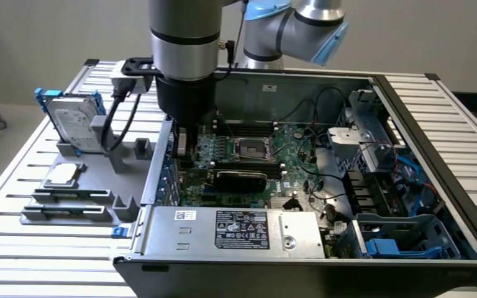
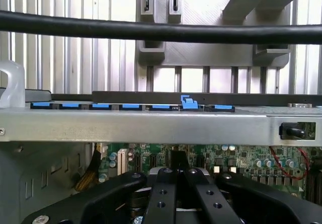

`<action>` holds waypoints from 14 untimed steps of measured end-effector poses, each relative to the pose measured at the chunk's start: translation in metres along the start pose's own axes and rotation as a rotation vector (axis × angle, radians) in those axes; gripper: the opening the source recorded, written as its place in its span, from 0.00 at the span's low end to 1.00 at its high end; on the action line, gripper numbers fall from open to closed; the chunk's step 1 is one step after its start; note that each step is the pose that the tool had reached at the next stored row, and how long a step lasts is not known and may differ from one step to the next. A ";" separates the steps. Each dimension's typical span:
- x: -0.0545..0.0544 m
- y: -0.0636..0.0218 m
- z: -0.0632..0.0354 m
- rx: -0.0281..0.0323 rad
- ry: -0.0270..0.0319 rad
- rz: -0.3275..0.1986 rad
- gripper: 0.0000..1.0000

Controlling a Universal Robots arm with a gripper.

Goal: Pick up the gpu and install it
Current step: 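Insert the gpu into the slot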

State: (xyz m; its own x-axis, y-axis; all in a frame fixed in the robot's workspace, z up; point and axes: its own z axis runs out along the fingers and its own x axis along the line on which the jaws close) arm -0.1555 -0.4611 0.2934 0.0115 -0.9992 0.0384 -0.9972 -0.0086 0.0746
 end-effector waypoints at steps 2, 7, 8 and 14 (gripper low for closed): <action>0.000 0.0013 -0.0007 -0.0018 0.0054 0.000 0.11; 0.000 0.0024 -0.0056 -0.0050 0.0159 0.001 0.11; 0.000 0.0025 -0.0067 -0.0057 0.0180 0.001 0.11; 0.000 0.0043 -0.0098 -0.0117 0.0299 0.002 0.11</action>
State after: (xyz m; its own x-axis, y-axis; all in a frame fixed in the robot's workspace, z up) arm -0.1590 -0.4610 0.3036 0.0119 -0.9976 0.0684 -0.9963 -0.0060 0.0862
